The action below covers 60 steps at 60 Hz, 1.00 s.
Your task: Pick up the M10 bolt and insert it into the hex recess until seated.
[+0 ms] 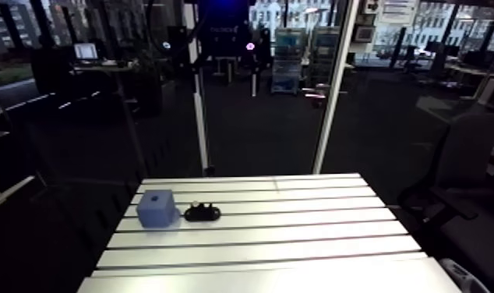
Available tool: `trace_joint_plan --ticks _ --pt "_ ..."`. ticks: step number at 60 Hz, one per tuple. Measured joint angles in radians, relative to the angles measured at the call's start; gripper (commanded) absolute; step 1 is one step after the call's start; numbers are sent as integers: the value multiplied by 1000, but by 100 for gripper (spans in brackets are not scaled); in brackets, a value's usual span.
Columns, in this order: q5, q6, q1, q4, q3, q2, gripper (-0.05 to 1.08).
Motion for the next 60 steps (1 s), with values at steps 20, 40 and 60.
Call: trace_joint_plan --ticks 20,40,60 --pt "17 72 104 -164 -32 36 1" --pt "22 105 145 -237 -33 48 1" --pt "11 109 144 -240 -25 45 1"
